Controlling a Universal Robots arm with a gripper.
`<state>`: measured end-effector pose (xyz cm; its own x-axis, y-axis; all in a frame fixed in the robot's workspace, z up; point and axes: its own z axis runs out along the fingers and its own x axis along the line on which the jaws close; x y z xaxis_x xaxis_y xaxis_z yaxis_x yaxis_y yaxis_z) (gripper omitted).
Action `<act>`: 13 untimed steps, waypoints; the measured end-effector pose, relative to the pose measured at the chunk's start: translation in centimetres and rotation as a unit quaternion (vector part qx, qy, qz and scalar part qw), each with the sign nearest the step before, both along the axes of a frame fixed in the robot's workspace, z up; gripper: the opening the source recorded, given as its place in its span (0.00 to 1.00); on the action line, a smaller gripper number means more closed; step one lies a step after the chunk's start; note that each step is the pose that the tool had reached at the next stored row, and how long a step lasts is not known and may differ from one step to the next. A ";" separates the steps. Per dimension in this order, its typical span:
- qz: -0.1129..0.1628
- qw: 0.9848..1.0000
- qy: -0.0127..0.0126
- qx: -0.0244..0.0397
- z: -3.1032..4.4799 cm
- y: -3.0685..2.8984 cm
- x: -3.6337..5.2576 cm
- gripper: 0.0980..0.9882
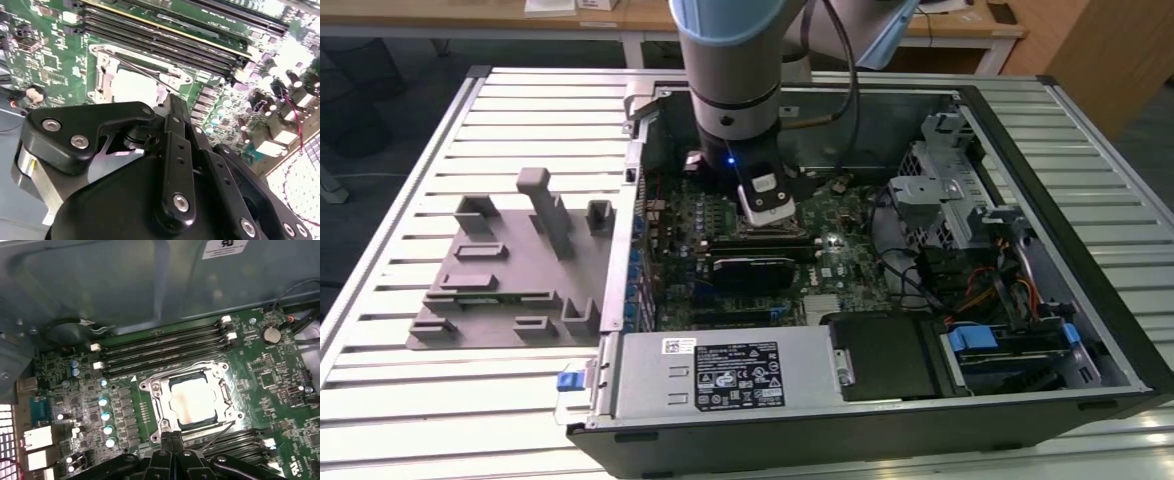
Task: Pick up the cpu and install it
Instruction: 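Install the second cpu locking lever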
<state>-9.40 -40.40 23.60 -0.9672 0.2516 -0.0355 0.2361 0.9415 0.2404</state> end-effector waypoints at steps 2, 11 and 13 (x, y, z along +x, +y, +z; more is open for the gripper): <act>0.000 1.000 0.000 0.000 0.00 0.00 0.34 0.01; 0.000 1.000 0.005 -0.009 0.01 -0.22 1.57 0.01; -0.001 1.000 0.005 -0.012 0.00 -0.47 1.58 0.01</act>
<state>-7.82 -40.87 23.59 -0.9672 0.2518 -0.0325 0.2392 0.9466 0.2162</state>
